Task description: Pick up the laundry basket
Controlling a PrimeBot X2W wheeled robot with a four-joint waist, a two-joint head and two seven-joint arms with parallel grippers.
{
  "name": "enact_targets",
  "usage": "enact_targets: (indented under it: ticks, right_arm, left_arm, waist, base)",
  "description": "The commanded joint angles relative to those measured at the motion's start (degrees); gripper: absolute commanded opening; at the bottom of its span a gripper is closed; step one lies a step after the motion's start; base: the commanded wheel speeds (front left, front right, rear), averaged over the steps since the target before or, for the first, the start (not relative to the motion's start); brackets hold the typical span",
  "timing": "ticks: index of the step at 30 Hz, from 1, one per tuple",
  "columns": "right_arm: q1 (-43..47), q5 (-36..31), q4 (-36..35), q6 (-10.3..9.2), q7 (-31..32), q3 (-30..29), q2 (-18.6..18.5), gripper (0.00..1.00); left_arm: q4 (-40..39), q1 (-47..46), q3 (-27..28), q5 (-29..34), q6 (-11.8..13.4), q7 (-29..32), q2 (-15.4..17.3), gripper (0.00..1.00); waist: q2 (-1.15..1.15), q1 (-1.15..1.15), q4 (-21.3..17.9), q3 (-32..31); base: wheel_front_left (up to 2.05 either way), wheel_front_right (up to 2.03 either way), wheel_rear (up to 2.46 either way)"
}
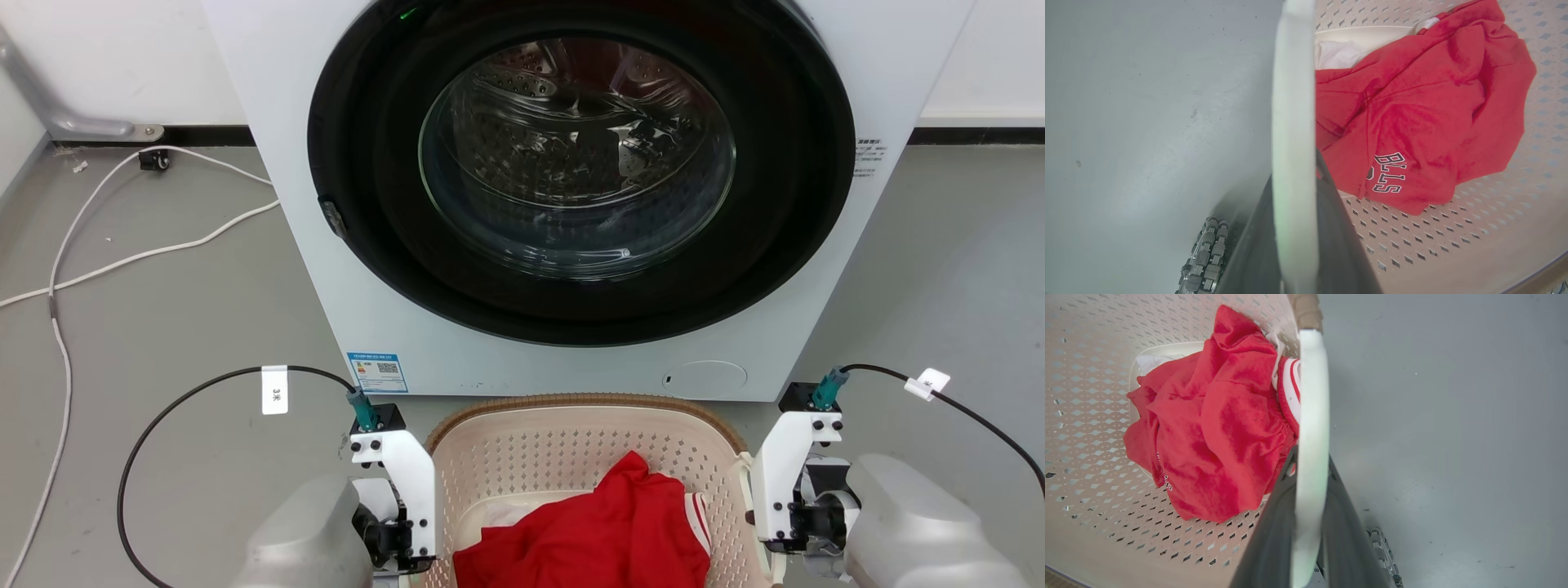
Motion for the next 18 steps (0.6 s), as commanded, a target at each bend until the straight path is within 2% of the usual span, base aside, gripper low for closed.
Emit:
enact_targets:
  ticks: [1, 18]
  right_arm:
    - [-0.8, 0.6, -0.2, 0.2, 0.1, 0.2, 0.7, 0.0]
    - [-0.7, 0.9, 0.1, 0.2, -0.4, 0.8, 0.8, 0.0]
  left_arm:
    - [-0.3, 0.2, -0.3, -0.5, -0.4, -0.4, -0.8, 0.0]
    - [-0.3, 0.5, -1.4, -1.5, -0.4, -0.9, -0.9, 0.0]
  waist:
    - [0.0, 0.0, 0.0, 0.1]
    - [0.0, 0.0, 0.1, 0.0]
  base:
    - [0.0, 0.0, 0.0]
    - [0.0, 0.0, 0.0]
